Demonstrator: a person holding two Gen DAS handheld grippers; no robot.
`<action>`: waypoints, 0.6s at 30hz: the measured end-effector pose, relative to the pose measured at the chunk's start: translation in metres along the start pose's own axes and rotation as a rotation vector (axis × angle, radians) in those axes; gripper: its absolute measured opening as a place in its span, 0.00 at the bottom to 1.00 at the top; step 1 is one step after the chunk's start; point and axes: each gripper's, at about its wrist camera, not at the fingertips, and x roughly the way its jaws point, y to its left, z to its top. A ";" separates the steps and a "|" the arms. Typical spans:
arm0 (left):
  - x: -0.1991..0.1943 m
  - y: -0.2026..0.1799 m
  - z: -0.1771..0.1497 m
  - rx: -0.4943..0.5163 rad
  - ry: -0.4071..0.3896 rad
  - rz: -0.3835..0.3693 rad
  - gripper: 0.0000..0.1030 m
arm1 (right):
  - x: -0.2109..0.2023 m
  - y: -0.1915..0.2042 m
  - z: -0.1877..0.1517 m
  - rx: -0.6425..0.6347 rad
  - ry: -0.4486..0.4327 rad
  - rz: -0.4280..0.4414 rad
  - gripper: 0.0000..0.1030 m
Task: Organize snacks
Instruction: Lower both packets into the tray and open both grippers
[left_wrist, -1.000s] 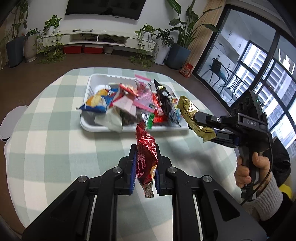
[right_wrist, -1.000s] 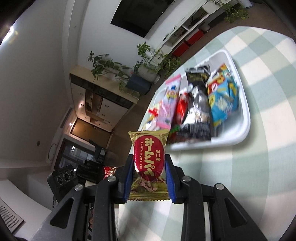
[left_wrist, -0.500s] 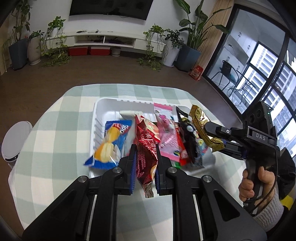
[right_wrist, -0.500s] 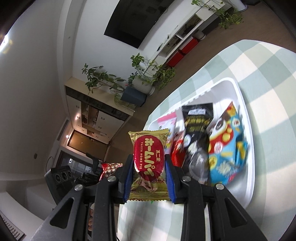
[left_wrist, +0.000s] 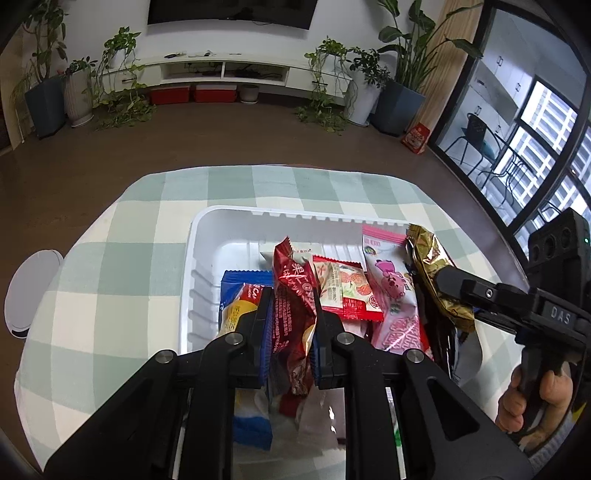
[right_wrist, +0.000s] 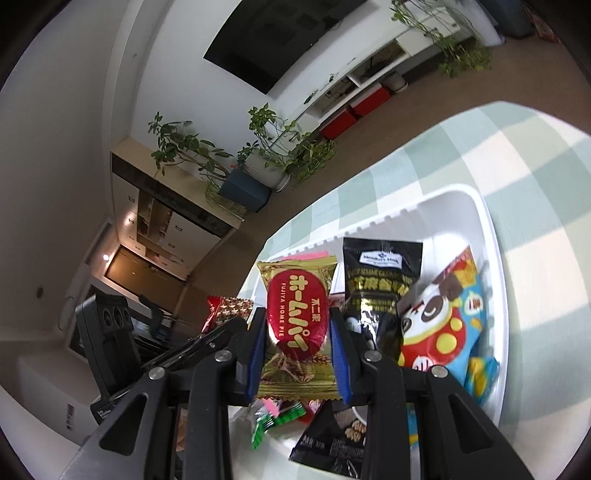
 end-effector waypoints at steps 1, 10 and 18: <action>0.004 0.001 0.000 -0.001 0.003 -0.002 0.14 | 0.001 0.001 0.000 -0.014 -0.004 -0.012 0.34; 0.015 0.004 0.000 0.013 -0.014 0.039 0.38 | -0.006 0.014 -0.005 -0.109 -0.027 -0.069 0.46; -0.006 0.000 -0.001 0.033 -0.070 0.060 0.55 | -0.016 0.022 -0.005 -0.146 -0.061 -0.095 0.59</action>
